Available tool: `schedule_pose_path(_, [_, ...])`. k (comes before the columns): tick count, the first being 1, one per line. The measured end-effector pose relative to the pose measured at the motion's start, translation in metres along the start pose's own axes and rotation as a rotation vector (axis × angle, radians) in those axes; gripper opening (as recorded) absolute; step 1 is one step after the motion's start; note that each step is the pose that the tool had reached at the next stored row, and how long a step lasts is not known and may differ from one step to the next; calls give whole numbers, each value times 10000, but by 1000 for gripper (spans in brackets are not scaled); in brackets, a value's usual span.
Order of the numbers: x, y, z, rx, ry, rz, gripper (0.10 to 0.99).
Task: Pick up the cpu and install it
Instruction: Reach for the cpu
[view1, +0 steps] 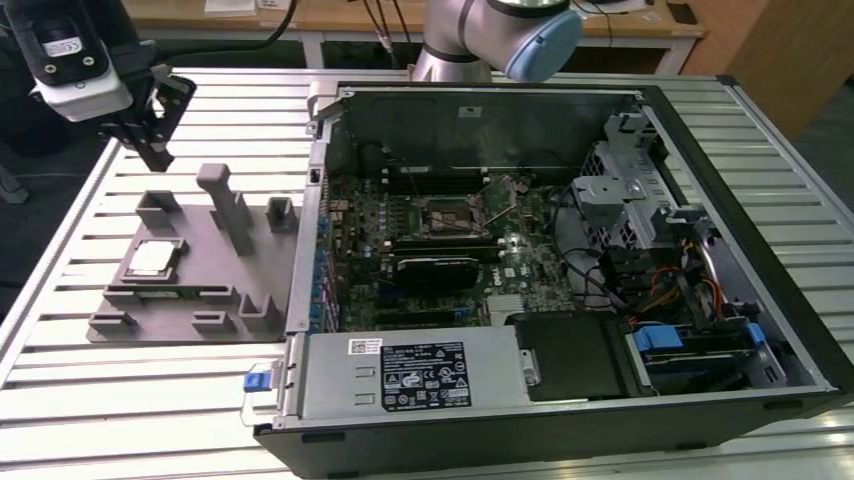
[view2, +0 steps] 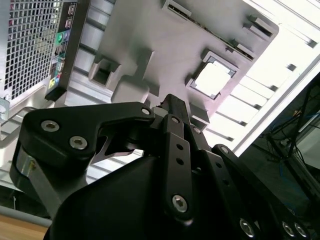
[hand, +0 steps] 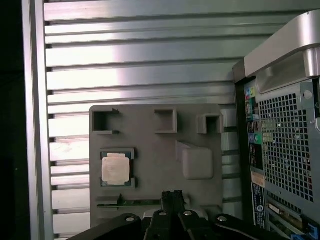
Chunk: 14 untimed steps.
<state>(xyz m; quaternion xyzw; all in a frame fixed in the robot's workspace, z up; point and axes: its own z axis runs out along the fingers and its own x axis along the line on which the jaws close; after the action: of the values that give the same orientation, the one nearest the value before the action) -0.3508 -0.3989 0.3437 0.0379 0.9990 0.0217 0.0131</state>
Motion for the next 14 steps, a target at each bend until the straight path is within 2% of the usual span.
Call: schedule_pose_path(14, [185,-9,160,3,1,0,106])
